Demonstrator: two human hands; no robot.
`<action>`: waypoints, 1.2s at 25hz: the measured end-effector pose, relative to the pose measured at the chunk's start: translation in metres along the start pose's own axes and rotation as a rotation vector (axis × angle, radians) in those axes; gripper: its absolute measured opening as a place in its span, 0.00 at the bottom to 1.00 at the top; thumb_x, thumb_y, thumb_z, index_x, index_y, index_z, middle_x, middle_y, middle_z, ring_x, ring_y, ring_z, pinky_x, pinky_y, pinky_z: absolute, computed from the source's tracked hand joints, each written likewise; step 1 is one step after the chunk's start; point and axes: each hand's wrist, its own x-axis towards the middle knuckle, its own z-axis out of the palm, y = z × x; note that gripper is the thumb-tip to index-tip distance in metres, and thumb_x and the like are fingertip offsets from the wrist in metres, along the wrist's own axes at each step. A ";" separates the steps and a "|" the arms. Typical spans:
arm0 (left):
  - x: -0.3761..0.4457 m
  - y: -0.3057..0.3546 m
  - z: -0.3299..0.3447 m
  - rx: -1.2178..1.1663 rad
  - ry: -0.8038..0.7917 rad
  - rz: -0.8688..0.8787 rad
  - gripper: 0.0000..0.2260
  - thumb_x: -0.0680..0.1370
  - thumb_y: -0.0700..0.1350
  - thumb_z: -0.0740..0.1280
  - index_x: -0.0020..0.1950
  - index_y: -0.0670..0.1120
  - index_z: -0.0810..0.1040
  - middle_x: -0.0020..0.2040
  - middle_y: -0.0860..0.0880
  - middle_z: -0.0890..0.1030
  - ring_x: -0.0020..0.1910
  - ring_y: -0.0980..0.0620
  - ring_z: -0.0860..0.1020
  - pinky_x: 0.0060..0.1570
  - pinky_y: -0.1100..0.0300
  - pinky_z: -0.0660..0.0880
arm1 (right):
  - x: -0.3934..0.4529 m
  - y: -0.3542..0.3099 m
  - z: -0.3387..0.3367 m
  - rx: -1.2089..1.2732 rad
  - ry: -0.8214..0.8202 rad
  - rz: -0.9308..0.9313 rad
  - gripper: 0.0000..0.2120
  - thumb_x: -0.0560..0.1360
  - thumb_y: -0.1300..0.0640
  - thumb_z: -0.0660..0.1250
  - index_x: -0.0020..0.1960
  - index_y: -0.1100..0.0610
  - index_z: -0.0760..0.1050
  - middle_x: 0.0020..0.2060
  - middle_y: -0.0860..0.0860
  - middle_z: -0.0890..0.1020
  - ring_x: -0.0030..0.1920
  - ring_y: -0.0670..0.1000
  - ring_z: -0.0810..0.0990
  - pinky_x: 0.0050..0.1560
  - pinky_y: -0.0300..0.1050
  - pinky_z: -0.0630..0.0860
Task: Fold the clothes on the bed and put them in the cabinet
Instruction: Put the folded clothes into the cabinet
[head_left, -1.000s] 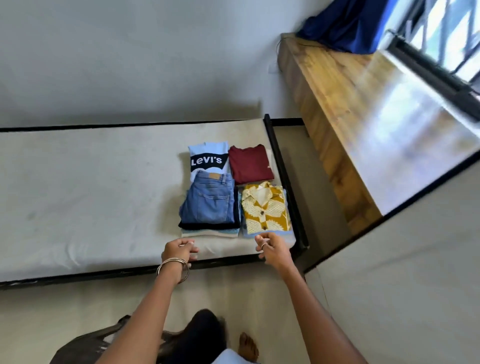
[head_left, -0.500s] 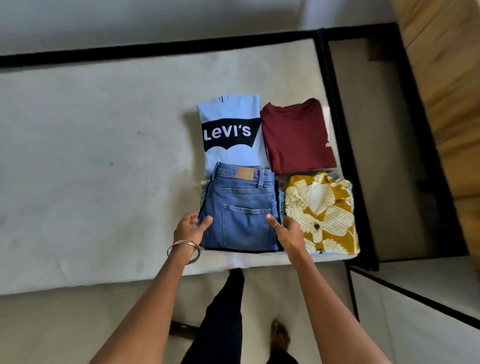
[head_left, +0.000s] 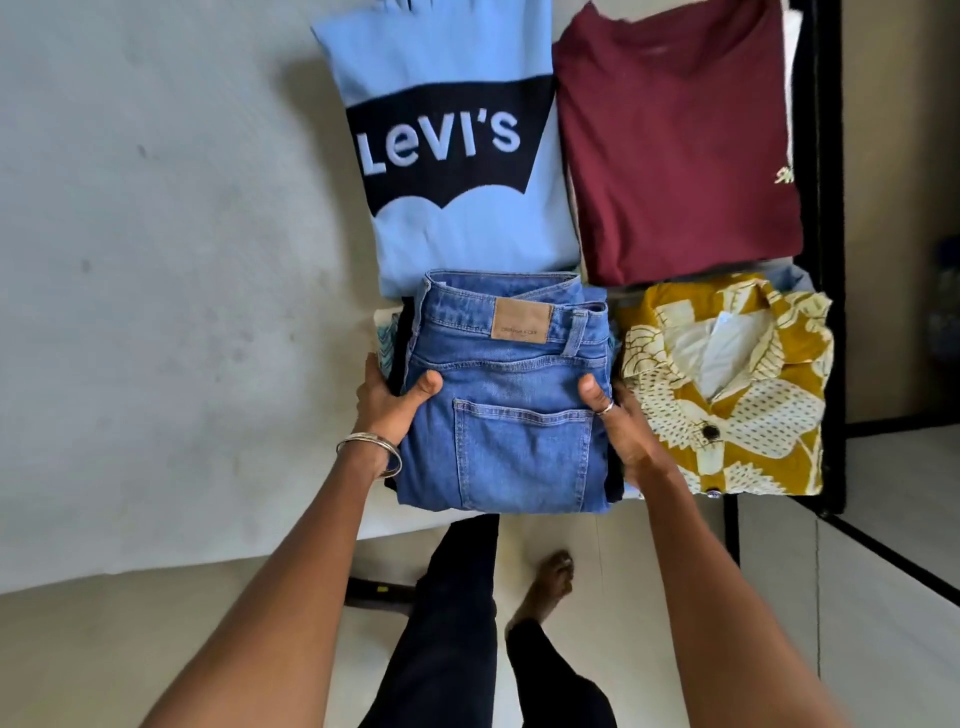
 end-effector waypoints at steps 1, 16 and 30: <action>0.000 0.001 -0.001 -0.033 -0.024 -0.002 0.56 0.49 0.78 0.70 0.71 0.50 0.65 0.65 0.46 0.75 0.62 0.44 0.76 0.63 0.44 0.73 | 0.006 0.003 -0.004 0.011 -0.026 0.011 0.54 0.55 0.27 0.76 0.74 0.49 0.66 0.65 0.50 0.78 0.64 0.53 0.78 0.67 0.61 0.72; -0.066 0.018 -0.010 -0.305 -0.032 -0.094 0.35 0.57 0.69 0.76 0.54 0.45 0.83 0.48 0.46 0.85 0.49 0.46 0.83 0.56 0.48 0.78 | -0.054 -0.027 0.008 0.154 -0.149 -0.074 0.25 0.70 0.42 0.73 0.62 0.54 0.78 0.52 0.53 0.86 0.51 0.53 0.85 0.53 0.49 0.80; -0.422 -0.014 0.152 0.022 -0.409 0.476 0.31 0.60 0.63 0.78 0.52 0.42 0.82 0.49 0.43 0.85 0.48 0.44 0.83 0.52 0.50 0.80 | -0.425 0.196 -0.189 0.611 0.240 -0.494 0.23 0.71 0.44 0.73 0.60 0.57 0.80 0.51 0.58 0.85 0.51 0.59 0.85 0.52 0.53 0.81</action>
